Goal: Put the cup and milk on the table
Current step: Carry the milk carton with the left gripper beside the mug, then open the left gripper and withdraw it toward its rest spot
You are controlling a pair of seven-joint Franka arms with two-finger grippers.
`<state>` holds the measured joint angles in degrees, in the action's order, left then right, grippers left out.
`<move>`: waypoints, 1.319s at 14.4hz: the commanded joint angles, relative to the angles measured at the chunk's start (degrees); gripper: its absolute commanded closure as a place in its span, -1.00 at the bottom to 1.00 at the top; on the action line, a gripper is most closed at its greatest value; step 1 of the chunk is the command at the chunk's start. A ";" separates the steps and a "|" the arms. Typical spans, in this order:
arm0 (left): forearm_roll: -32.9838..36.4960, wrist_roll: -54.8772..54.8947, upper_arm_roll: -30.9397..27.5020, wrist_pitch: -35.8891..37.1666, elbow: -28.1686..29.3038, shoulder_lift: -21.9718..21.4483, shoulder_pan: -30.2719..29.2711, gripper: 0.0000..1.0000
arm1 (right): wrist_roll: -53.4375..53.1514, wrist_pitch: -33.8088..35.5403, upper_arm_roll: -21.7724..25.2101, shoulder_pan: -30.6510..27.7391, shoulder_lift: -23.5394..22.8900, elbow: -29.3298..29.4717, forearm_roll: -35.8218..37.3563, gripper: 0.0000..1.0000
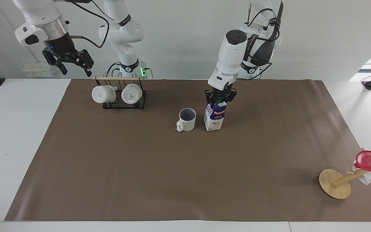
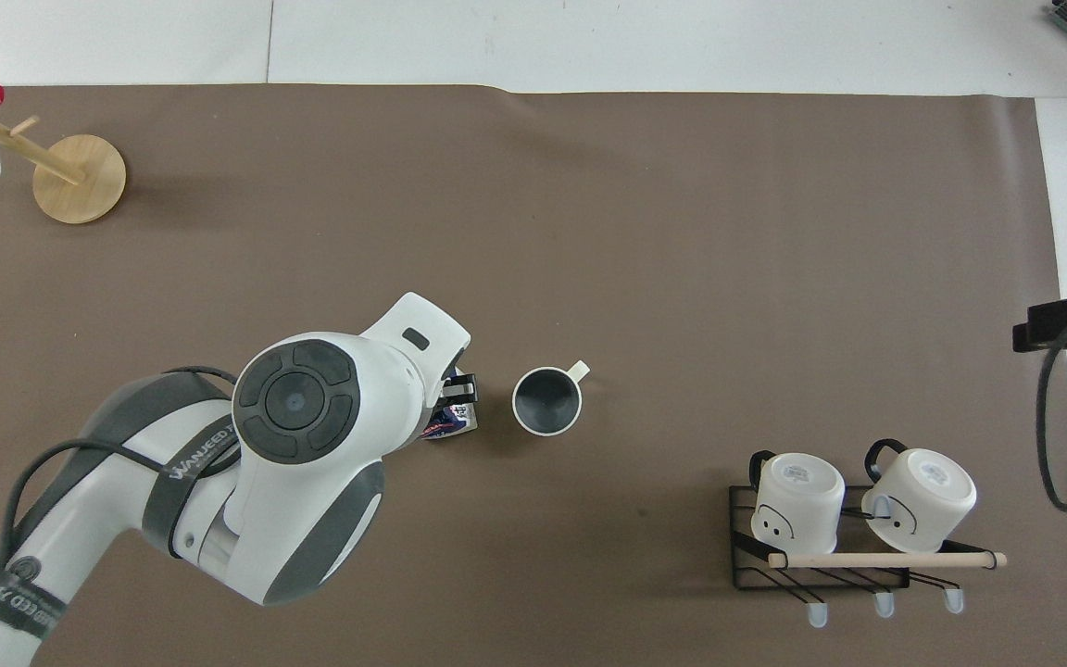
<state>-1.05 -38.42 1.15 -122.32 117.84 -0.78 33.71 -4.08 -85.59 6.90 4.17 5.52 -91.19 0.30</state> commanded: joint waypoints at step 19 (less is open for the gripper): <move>-0.62 0.54 -1.85 9.01 -12.63 -3.27 -7.95 -1.00 | -0.66 0.52 -0.13 -0.31 0.37 0.22 -1.09 -1.00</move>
<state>-1.14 -38.39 -1.08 -116.19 106.53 -3.28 27.52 -4.08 -85.59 6.90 4.17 5.54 -91.19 0.30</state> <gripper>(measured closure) 0.000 0.000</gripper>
